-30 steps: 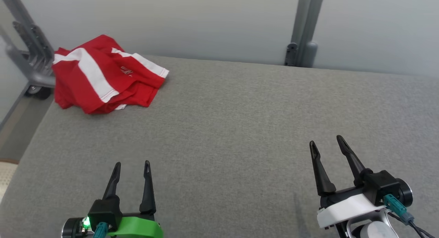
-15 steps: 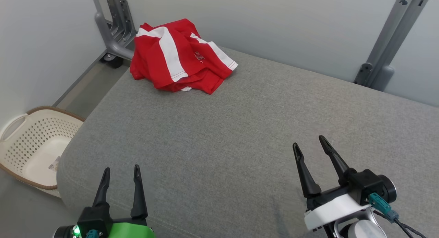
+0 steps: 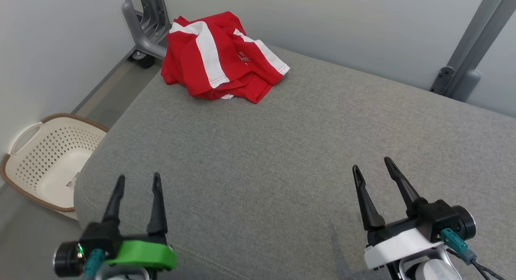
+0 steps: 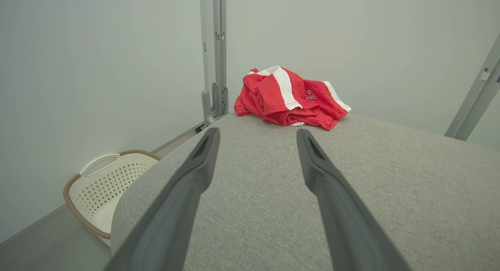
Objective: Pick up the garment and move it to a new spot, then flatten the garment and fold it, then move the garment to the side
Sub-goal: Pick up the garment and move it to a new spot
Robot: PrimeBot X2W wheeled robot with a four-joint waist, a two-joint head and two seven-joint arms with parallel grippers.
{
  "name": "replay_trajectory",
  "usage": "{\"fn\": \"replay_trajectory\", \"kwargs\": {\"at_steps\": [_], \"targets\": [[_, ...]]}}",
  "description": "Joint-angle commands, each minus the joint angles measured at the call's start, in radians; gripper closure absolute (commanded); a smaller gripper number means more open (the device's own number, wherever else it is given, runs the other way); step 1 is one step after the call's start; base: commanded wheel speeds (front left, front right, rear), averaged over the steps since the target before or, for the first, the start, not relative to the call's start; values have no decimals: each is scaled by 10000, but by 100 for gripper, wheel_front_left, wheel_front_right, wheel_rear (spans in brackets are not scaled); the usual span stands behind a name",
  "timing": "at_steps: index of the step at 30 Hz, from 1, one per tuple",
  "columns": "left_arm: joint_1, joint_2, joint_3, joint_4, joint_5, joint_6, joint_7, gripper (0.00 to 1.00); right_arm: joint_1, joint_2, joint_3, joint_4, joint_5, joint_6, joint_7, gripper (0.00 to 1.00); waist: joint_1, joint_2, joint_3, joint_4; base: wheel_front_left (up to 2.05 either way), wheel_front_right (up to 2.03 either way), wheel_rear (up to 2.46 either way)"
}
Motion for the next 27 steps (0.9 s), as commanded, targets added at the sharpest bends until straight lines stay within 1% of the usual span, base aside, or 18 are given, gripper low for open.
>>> {"fn": "replay_trajectory", "kwargs": {"at_steps": [1,4,6,8,12,14,16,19,21,23,27], "targets": [[-508,121,170,-78,-101,-100,-7,0,-31,-34,-18,-75,-152,1,-32,0,0,0,368,-250,0,0,0],[-1617,493,544,-143,-44,-231,-7,0,-290,-38,-13,-177,-281,1,-32,0,0,0,796,-690,0,0,0],[-2506,875,745,14,-42,-359,46,0,-463,-43,15,-267,-395,1,-33,0,0,0,1113,-1047,0,0,0],[-3514,1324,862,217,64,-479,314,0,-644,-41,1,-385,-487,1,-33,0,0,0,1411,-1404,0,0,0],[-5680,2034,1089,858,-135,-791,1102,0,-986,-43,-157,-829,-410,1,-33,0,0,0,2057,-2129,0,0,0],[-6724,2357,1165,1414,-307,-958,1533,0,-1162,-38,-239,-1082,-505,1,-32,0,0,0,2385,-2465,0,0,0],[-7628,2671,1219,2023,-514,-1122,1964,0,-1368,-38,-279,-1456,-343,1,-32,0,0,0,2749,-2797,0,0,0],[-8653,3079,1270,2932,-796,-1276,2558,0,-1545,-38,-232,-2039,-375,1,-32,0,0,0,3284,-3228,0,0,0],[-9181,3388,1218,3589,-867,-1337,2927,0,-1629,-38,-204,-2437,-402,1,-33,0,0,0,3672,-3467,0,0,0],[-9563,3745,1153,4231,-713,-1347,3201,0,-1689,-38,-138,-2789,-451,1,-32,0,0,0,4041,-3702,0,0,0],[-10102,4178,998,5395,-646,-1389,3700,0,-1762,-31,-70,-3445,-633,1,-32,0,0,0,4727,-4082,0,0,0]]}}
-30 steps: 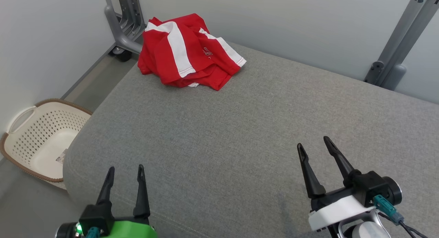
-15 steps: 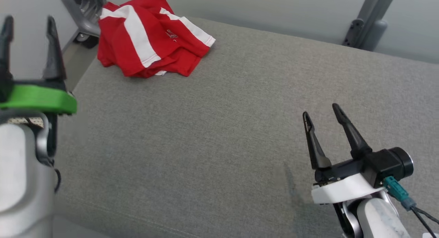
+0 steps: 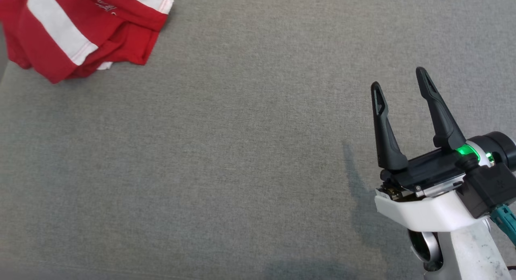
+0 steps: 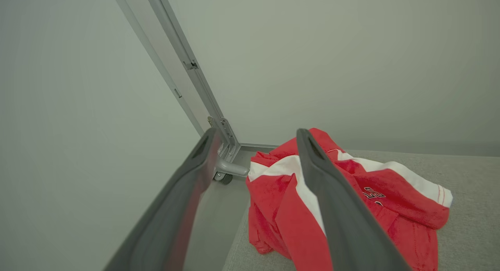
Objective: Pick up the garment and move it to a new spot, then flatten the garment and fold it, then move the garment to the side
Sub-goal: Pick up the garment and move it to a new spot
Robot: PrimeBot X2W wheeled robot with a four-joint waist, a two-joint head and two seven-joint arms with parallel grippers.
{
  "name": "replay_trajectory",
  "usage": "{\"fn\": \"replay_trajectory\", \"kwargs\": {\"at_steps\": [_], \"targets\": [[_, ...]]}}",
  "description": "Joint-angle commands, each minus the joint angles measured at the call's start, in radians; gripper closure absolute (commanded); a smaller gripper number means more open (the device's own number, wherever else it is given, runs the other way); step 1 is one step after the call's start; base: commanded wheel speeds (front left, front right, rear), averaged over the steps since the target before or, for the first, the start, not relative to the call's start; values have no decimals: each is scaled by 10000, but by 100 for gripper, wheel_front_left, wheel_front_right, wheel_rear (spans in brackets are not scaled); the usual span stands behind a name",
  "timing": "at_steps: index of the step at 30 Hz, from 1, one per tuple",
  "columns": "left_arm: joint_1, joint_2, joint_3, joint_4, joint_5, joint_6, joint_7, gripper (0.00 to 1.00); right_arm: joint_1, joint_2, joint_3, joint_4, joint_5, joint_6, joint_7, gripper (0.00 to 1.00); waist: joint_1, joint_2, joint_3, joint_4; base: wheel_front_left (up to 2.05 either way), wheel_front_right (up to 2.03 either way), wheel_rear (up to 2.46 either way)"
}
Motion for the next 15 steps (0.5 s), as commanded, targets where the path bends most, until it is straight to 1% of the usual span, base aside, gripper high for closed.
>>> {"fn": "replay_trajectory", "kwargs": {"at_steps": [1,6,10,11,15], "targets": [[-273,126,-27,300,-62,-42,118,0,-125,-29,-38,-199,-140,1,-32,0,-1,0,1462,-1191,0,0,0],[-644,358,-26,1240,-386,-81,395,0,-18,-26,-91,-773,-323,1,-32,0,-1,0,2272,-1375,0,0,0],[-834,474,-53,1808,-429,-102,228,0,-36,-26,-87,-1032,-440,1,-32,0,-1,0,2788,-1412,0,0,0],[-884,450,-18,1964,-493,-75,143,0,-41,-26,-94,-1070,-474,1,-32,0,-1,0,2885,-1404,0,0,0],[-1022,526,-47,2547,-356,264,-55,0,-89,-26,-80,-1108,-530,1,-32,0,-1,0,3075,-1409,0,0,0]]}}
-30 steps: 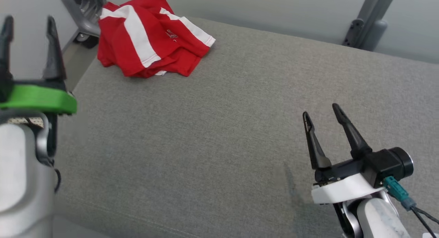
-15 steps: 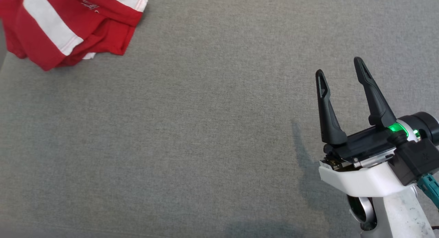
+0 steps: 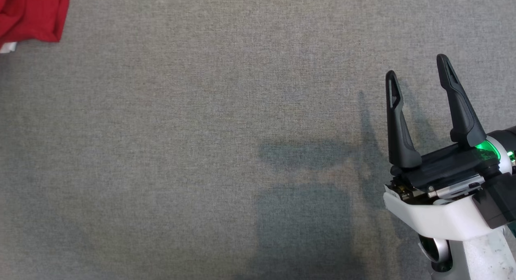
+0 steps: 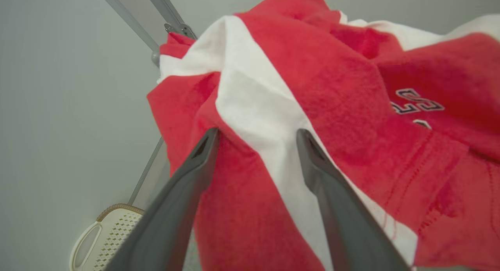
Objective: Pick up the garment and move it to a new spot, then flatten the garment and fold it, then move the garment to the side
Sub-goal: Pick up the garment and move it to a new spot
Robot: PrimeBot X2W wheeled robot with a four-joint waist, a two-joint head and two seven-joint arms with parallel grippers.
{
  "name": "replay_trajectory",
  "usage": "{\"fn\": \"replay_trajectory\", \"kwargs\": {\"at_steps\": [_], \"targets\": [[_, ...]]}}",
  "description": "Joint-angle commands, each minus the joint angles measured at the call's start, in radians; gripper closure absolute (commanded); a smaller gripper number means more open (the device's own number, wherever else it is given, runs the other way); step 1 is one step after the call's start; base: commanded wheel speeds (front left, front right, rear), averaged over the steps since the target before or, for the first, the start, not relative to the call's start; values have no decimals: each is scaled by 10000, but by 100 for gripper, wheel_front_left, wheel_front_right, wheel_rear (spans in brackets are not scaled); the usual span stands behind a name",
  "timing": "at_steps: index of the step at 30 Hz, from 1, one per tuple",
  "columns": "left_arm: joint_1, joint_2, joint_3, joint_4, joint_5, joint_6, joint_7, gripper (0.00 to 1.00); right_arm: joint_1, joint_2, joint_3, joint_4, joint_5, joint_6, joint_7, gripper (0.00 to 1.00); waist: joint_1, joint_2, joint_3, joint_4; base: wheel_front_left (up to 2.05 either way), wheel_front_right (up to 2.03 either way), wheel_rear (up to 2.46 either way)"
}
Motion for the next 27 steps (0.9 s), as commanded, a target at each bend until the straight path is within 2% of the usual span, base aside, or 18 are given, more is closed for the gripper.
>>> {"fn": "replay_trajectory", "kwargs": {"at_steps": [1,4,6,7,17,27], "targets": [[-211,86,20,141,46,97,-123,0,-89,-22,5,-62,-58,1,-32,0,-3,0,526,-330,0,0,0],[-320,-10,-10,450,-2,136,-287,0,-136,-23,-39,-72,-76,1,-32,0,-3,0,548,-296,0,0,0],[-376,-108,-44,619,-72,48,-349,75,-148,-23,-74,-41,-92,1,-32,0,-3,0,513,-251,0,0,0],[-423,-121,-78,684,-90,4,-380,100,-163,-23,-67,-21,-92,1,-32,0,-3,0,479,-225,0,0,0],[-804,168,-462,1052,9,-178,-793,100,-196,-23,-29,264,135,1,-32,0,-3,0,-345,-84,0,0,0],[-1019,510,-1326,641,176,-349,-881,100,61,-24,-11,786,651,1,-32,0,-3,0,-2383,17,0,0,0]]}}
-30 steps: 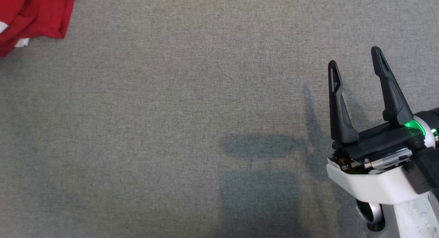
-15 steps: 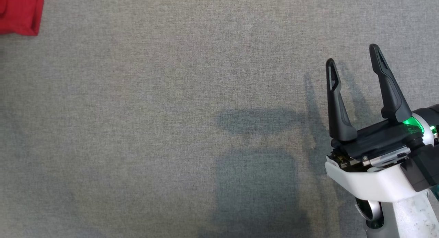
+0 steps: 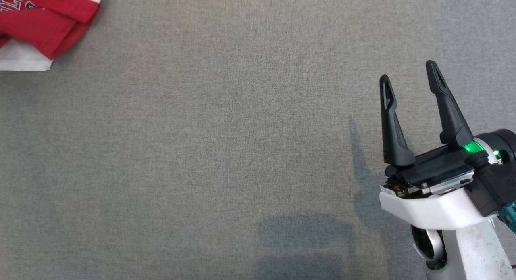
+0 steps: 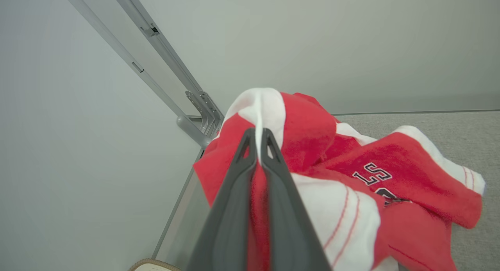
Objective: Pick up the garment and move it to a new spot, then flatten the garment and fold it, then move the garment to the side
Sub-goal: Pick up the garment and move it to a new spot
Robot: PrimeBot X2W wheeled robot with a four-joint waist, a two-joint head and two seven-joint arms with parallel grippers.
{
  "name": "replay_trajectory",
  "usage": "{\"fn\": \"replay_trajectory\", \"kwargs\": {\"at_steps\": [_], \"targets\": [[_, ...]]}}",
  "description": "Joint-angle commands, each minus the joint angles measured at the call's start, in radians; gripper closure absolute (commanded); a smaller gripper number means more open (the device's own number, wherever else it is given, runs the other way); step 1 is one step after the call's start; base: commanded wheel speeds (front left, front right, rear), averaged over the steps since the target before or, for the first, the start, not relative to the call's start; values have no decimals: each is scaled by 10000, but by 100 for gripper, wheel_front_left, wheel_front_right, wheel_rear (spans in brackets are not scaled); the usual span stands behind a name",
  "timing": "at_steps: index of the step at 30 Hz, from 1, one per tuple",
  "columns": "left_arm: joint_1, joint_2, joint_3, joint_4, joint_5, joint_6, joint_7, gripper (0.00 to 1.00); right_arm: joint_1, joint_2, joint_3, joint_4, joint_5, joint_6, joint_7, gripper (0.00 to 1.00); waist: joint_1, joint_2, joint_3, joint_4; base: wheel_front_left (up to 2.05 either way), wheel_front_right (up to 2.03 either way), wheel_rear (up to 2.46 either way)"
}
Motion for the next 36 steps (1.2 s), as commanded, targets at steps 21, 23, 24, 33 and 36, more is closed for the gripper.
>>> {"fn": "replay_trajectory", "kwargs": {"at_steps": [21,23,24,33,36], "targets": [[1334,-1585,-3001,-3985,-2213,259,450,100,1692,-24,-663,678,947,1,-32,0,0,0,-4805,-1037,0,0,0],[1677,-1988,-3159,-4268,-2331,358,455,100,1756,-26,-655,673,987,1,-32,0,0,0,-4883,-1237,0,0,0],[1850,-2190,-3227,-4360,-2391,404,450,100,1772,-26,-646,678,1007,1,-32,0,0,0,-4907,-1331,0,0,0],[2768,-3733,-3853,-4411,-2513,563,-272,100,1570,-26,-390,764,1112,1,-32,0,0,0,-4722,-2516,0,0,0],[2512,-4051,-3990,-4371,-2344,551,-887,100,1491,-24,-368,749,1147,1,-32,0,0,0,-4426,-2888,0,0,0]]}}
